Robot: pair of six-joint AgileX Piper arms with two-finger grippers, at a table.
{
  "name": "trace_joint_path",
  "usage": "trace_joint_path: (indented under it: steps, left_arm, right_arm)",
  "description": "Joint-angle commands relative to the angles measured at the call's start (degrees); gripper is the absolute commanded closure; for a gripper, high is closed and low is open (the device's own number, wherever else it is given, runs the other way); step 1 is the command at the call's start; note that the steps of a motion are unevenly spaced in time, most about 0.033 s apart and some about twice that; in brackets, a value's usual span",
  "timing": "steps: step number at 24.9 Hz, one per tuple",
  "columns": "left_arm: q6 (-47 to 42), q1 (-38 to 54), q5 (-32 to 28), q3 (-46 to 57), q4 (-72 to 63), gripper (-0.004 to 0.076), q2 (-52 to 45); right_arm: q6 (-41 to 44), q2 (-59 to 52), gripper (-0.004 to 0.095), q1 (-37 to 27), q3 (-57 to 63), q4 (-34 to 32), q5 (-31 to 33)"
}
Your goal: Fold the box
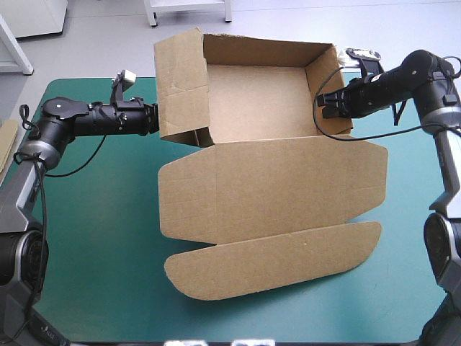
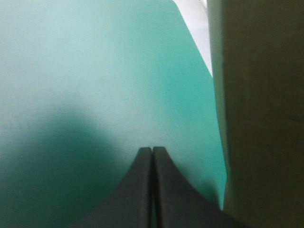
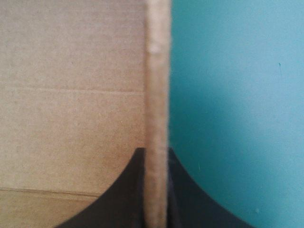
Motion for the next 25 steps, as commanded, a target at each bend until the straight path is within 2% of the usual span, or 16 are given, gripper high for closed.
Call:
trace_joint_path:
  steps: [1,5,12,17,25]
  left_arm:
    - [1.2,-0.3,1.2,-1.7,-7.8,0.0732,-2.7]
    - [1.3,-0.3,1.3,-1.7,-8.0,0.0733,-2.7]
    - [1.3,-0.3,2.5,-1.7,-10.6,0.0733,-2.7]
    - [1.3,-0.3,3.0,-1.8,-10.5,0.0732,-2.7]
    - [0.5,-0.3,3.3,-1.8,-10.1,0.0727,-2.7]
  right_arm:
    - [-0.2,-2.4,0.0907,-0.1,-1.7,3.2,-2.2]
    - [-0.2,-1.9,0.0907,0.2,-1.7,3.1,-2.7]
    - [1.6,0.0,0.0907,4.5,-1.7,-4.0,-3.2]
    - [2.3,1.4,0.0907,6.8,-1.7,-4.4,-4.3]
    - [3.6,1.6,0.0907,6.8,-1.7,-6.8,-4.2]
